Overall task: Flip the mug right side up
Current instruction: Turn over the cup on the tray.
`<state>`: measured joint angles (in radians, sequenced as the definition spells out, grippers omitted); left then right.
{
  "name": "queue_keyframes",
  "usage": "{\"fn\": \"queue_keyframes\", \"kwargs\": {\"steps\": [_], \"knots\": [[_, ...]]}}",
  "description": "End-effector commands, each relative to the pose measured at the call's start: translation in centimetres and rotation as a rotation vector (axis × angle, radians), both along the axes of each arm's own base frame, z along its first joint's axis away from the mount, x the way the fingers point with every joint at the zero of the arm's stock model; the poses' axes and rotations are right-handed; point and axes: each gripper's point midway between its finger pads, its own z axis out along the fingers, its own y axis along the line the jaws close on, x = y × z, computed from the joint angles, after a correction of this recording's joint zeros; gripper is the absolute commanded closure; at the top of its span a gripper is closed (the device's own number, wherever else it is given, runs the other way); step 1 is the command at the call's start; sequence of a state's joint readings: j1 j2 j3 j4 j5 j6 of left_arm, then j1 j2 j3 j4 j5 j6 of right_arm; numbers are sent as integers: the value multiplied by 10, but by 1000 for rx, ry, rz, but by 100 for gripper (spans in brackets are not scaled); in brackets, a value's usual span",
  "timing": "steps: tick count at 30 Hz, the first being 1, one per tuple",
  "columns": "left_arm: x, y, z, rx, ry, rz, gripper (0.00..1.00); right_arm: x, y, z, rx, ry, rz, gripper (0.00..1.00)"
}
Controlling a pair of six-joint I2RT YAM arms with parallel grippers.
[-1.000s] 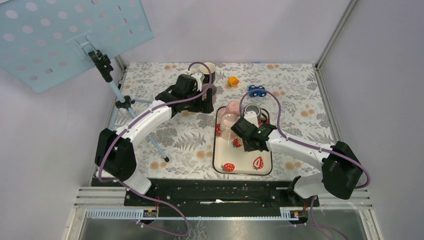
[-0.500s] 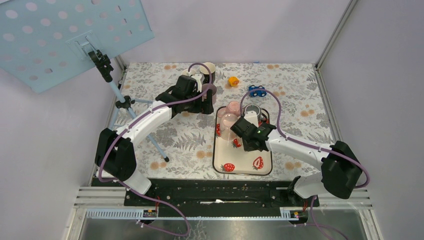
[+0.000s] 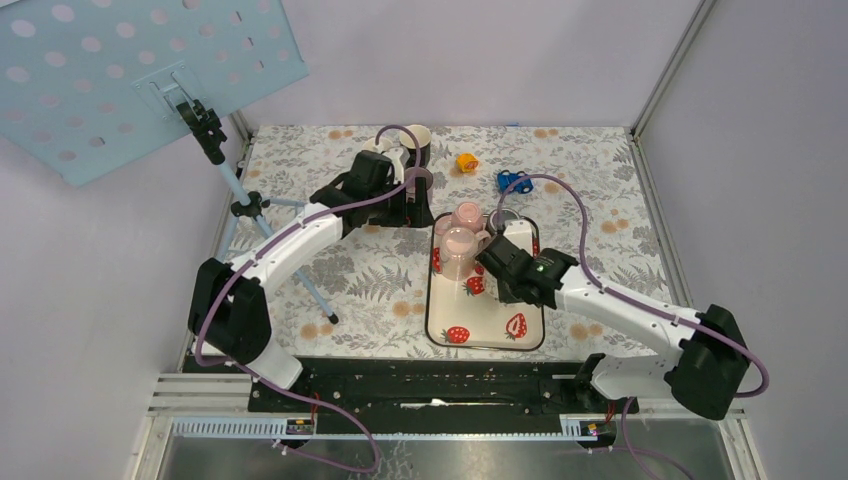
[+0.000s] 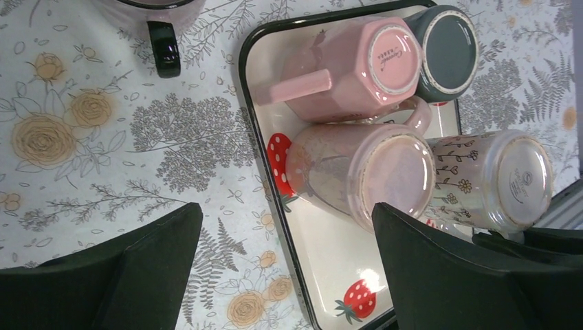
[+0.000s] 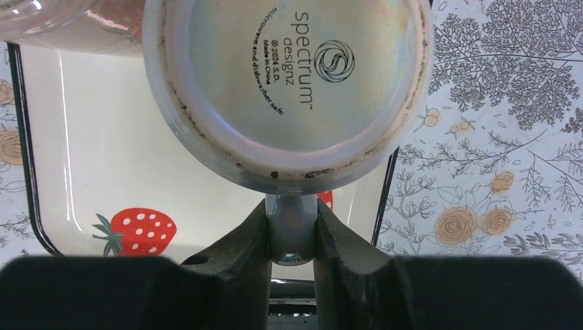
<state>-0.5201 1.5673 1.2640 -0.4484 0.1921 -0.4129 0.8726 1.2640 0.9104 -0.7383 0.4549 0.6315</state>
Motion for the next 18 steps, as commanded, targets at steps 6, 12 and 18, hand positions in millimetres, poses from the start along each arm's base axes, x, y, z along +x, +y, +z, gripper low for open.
{"fn": "queue_keyframes", "kwargs": {"steps": [6,12,18], "knots": [[-15,-14,42,-163,-55,-31,1,19,4,66,115,-190,-51,100],[-34,-27,52,-284,-10,-82,1,20,8,80,147,-207,-53,100],[-58,-35,55,-410,0,-139,1,24,18,97,211,-228,-60,100]]}}
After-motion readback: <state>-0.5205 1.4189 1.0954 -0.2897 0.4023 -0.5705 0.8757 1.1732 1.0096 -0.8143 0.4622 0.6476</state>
